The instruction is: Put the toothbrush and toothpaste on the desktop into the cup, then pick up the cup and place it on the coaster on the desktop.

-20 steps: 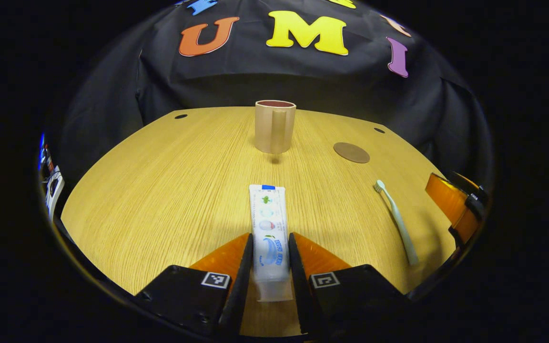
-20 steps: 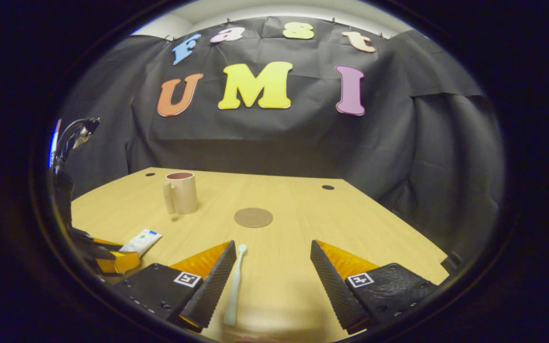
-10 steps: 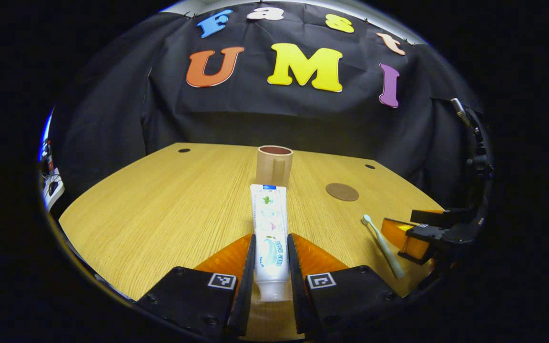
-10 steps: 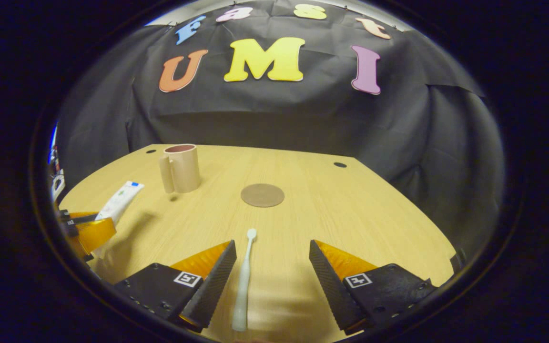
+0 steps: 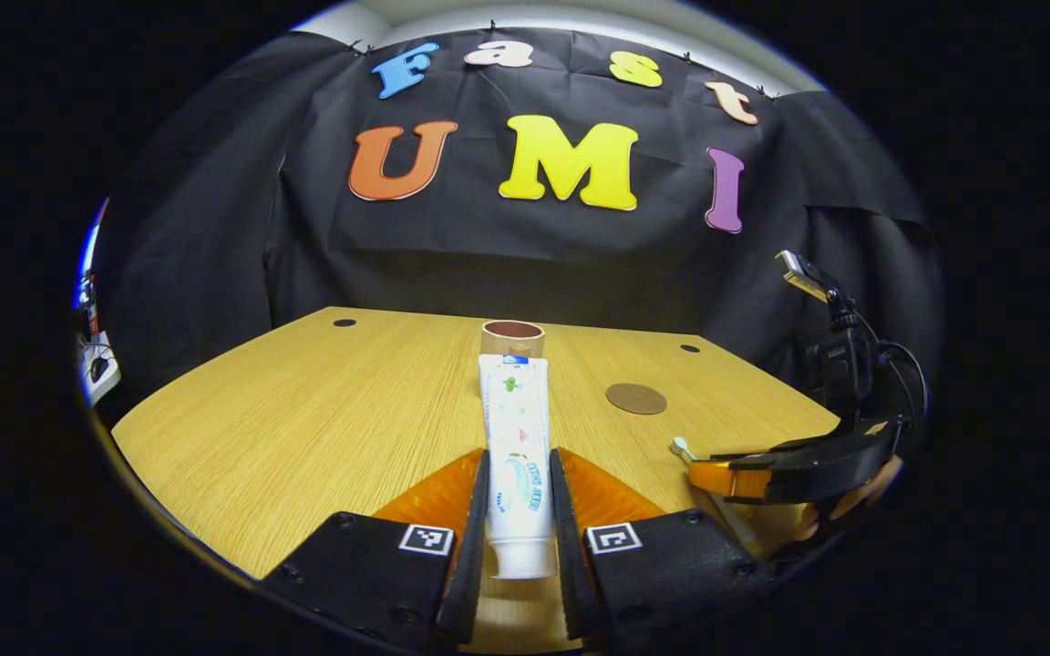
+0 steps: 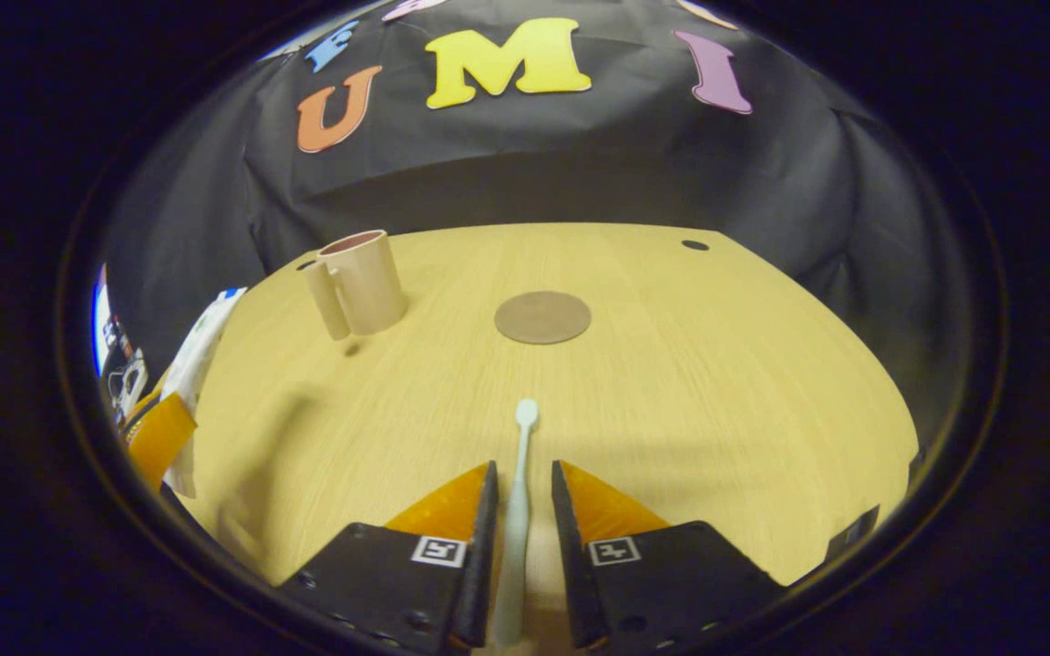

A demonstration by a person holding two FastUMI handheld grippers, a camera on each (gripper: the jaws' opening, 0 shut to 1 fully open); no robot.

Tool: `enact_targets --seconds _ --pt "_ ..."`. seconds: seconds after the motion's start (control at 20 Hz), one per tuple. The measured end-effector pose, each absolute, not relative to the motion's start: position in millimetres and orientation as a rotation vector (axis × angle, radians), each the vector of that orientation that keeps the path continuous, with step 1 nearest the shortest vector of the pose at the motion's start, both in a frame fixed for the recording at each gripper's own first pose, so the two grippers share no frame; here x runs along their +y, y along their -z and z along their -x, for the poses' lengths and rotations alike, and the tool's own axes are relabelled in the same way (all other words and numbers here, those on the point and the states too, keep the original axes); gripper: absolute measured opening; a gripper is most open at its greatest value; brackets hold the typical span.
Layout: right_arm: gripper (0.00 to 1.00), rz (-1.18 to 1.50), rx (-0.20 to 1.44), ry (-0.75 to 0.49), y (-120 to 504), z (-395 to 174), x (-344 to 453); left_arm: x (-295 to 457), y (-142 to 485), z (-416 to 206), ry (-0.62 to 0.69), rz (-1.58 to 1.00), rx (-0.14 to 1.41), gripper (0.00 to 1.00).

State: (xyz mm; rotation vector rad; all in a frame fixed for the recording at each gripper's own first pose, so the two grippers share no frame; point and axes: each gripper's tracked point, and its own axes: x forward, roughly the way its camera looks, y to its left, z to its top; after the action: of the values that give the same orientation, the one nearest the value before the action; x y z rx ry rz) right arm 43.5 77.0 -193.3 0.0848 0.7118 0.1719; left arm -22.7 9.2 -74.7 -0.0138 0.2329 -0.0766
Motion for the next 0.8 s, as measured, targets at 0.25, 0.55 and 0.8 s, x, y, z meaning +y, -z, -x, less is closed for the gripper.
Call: enact_targets --seconds 0.25,0.55,0.8 --pt "0.01 -0.131 0.72 -0.183 195 -41 73 14 70 21 0.068 0.02 0.214 0.39" --pt "0.01 -0.156 0.638 -0.188 171 -32 63 31 39 -9 0.059 0.023 0.131 0.39" --pt "0.01 -0.14 0.57 -0.185 153 -29 51 43 -6 -63 0.049 0.013 0.037 0.39"
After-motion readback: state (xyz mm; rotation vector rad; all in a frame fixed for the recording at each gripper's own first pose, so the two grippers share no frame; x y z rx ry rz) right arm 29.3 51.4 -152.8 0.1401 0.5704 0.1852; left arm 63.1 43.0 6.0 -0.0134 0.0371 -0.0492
